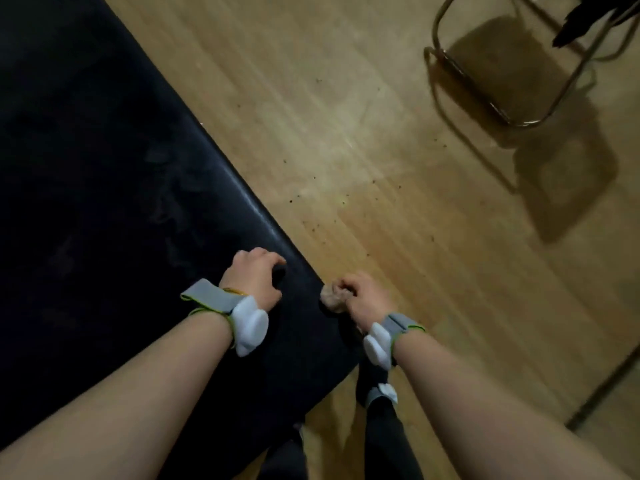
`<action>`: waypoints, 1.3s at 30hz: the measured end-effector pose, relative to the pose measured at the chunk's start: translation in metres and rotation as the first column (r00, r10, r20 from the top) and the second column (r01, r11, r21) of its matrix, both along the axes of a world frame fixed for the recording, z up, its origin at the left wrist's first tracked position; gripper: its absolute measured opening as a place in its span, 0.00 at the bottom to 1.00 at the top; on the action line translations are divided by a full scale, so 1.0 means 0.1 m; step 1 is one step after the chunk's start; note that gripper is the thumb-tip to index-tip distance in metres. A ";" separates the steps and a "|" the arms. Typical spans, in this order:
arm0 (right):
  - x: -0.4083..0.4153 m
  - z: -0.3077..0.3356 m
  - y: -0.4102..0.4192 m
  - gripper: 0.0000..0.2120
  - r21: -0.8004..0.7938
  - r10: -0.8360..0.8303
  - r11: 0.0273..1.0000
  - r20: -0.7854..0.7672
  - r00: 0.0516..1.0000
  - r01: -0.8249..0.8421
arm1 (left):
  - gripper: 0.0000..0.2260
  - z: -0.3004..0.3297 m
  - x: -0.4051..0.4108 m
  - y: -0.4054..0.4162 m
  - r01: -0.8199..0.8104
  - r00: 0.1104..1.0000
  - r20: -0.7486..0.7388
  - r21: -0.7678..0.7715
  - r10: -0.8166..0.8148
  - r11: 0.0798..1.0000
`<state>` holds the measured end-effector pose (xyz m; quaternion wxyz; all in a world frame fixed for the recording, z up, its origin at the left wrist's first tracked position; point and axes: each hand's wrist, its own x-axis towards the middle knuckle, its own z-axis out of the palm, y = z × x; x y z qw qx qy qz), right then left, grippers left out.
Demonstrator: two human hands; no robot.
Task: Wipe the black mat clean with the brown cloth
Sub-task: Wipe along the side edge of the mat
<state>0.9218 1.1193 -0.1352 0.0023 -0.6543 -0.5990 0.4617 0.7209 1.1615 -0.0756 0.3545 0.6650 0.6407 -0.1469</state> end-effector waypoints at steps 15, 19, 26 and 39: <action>0.13 0.01 -0.14 0.15 -0.060 -0.031 0.998 0.020 0.999 0.032 | 0.23 -0.05 0.14 -0.01 0.165 0.986 -0.001 0.017 -0.165 0.986; -0.03 0.06 -0.05 0.14 -0.004 -0.080 0.997 -0.004 0.997 0.080 | 0.22 -0.08 0.24 -0.04 0.188 0.982 0.018 0.026 -0.188 0.982; 0.12 0.06 -0.27 0.16 0.014 -0.093 0.995 -0.051 0.994 0.094 | 0.22 -0.05 0.29 -0.11 0.289 0.957 -0.028 0.006 -0.288 0.957; 0.12 0.11 -0.57 0.19 0.075 -0.101 0.992 0.049 0.994 0.097 | 0.23 -0.03 0.56 -0.40 0.356 0.934 -0.015 -0.002 -0.356 0.934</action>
